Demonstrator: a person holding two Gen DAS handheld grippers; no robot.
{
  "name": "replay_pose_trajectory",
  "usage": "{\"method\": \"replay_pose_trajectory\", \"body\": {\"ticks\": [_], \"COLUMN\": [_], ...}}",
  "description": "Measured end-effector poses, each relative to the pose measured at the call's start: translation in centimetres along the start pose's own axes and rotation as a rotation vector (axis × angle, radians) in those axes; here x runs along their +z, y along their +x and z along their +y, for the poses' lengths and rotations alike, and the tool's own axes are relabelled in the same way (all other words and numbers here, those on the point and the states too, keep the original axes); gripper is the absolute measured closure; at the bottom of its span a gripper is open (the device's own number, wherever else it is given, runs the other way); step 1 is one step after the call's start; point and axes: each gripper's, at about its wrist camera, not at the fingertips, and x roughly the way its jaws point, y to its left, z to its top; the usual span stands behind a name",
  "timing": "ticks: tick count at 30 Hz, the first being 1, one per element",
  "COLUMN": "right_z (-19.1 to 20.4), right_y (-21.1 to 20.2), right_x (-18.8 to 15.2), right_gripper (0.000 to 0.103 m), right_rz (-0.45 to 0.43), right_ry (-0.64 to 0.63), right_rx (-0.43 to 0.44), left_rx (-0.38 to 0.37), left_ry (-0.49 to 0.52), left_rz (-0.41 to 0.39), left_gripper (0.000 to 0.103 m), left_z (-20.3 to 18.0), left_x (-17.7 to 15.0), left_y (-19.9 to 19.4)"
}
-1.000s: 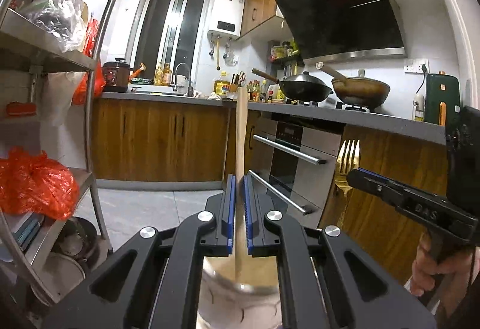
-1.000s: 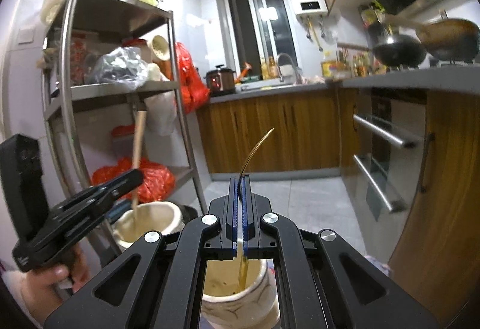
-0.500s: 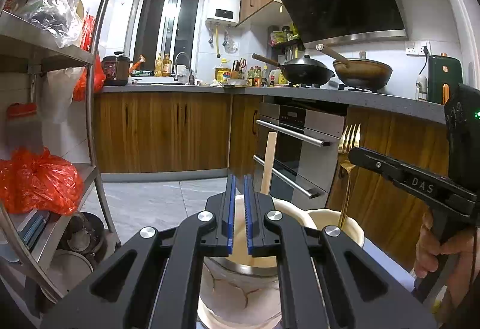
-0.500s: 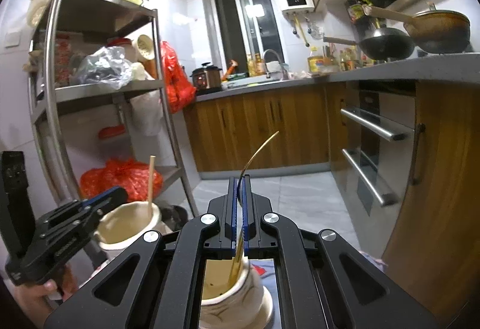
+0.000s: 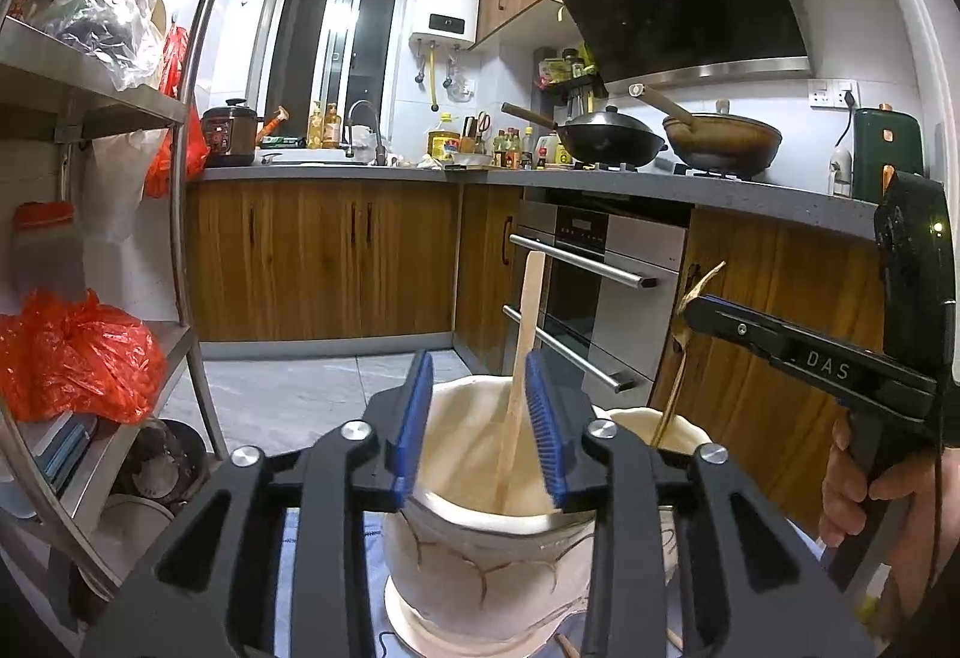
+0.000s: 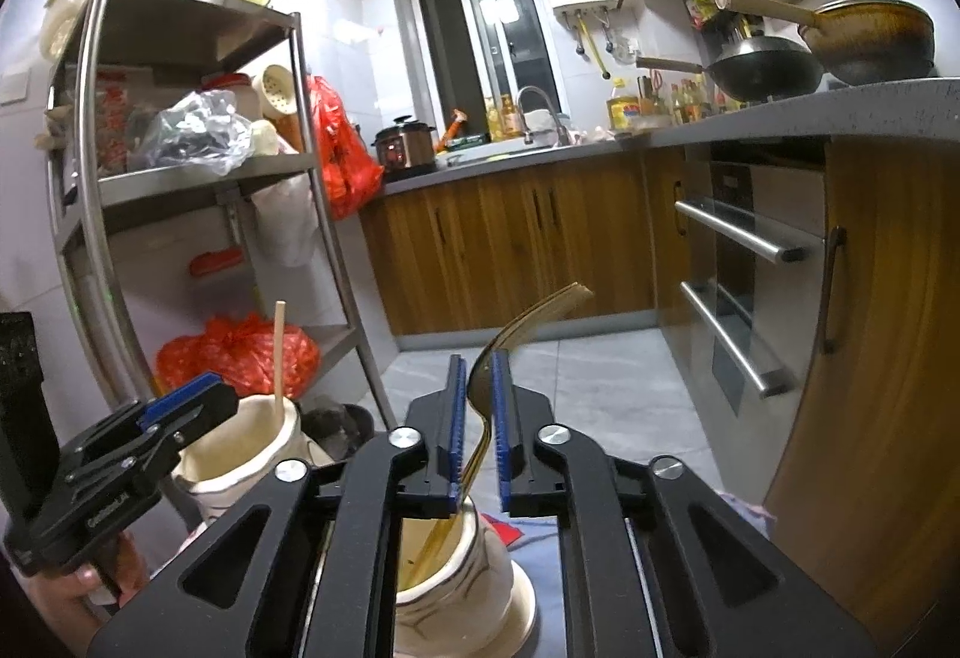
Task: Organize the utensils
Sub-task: 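Open the left tool over the large cup while the right tool drops the fork into the small cup, then withdraw both tools from the holder back toward the utensils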
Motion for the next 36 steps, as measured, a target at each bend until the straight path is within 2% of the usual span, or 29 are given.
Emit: {"method": "replay_pose_trajectory", "body": {"ticks": [2, 4, 5, 7, 8, 10, 12, 13, 14, 18, 24, 32, 36], "right_z": [0.0, -0.1, -0.1, 0.0, 0.0, 0.2, 0.4, 0.5, 0.6, 0.8, -0.4, -1.3, -0.9], "right_y": [-0.1, -0.1, -0.3, -0.9, -1.2, -2.2, -3.3, -3.8, -4.4, -6.8, -10.2, -14.1, -15.6], "right_x": [-0.1, 0.0, 0.0, 0.1, 0.2, 0.4, 0.6, 0.7, 0.7, 0.5, -0.8, -3.7, -6.0], "right_gripper": [0.081, 0.073, 0.070, 0.054, 0.050, 0.029, 0.013, 0.007, 0.006, 0.005, 0.005, 0.005, 0.005], "right_rz": [-0.001, 0.006, 0.007, 0.000, -0.003, -0.012, -0.017, -0.022, -0.027, -0.035, -0.008, 0.072, 0.146], "right_ry": [0.002, 0.006, 0.011, 0.017, 0.017, 0.017, 0.017, 0.018, 0.018, -0.002, 0.004, -0.034, -0.087], "right_rx": [0.002, 0.001, 0.006, 0.014, 0.017, 0.028, 0.038, 0.039, 0.040, 0.016, -0.023, -0.037, -0.025], "left_rx": [-0.001, 0.005, 0.008, 0.015, 0.024, 0.036, 0.055, 0.067, 0.079, 0.102, 0.104, 0.082, 0.083], "left_ry": [0.000, 0.005, 0.006, 0.007, 0.009, 0.013, 0.012, 0.010, 0.009, 0.013, 0.009, 0.002, 0.001], "left_rz": [0.002, 0.008, 0.009, 0.010, 0.007, 0.005, 0.001, -0.005, -0.015, -0.006, 0.054, 0.173, 0.215], "left_gripper": [0.069, 0.068, 0.065, 0.056, 0.048, 0.038, 0.016, 0.011, 0.005, 0.005, 0.005, 0.005, 0.006], "left_z": [0.0, -0.1, -0.2, -0.2, -0.3, -0.6, -0.8, -0.9, -1.0, -1.4, -2.2, -3.6, -4.1], "left_x": [0.0, -0.1, -0.1, -0.1, 0.0, 0.1, 0.2, 0.3, 0.3, 0.1, -1.5, -4.1, -5.3], "left_y": [0.0, 0.0, -0.1, -0.4, -0.7, -1.5, -2.3, -2.8, -3.6, -5.7, -7.9, -8.9, -9.5]}}
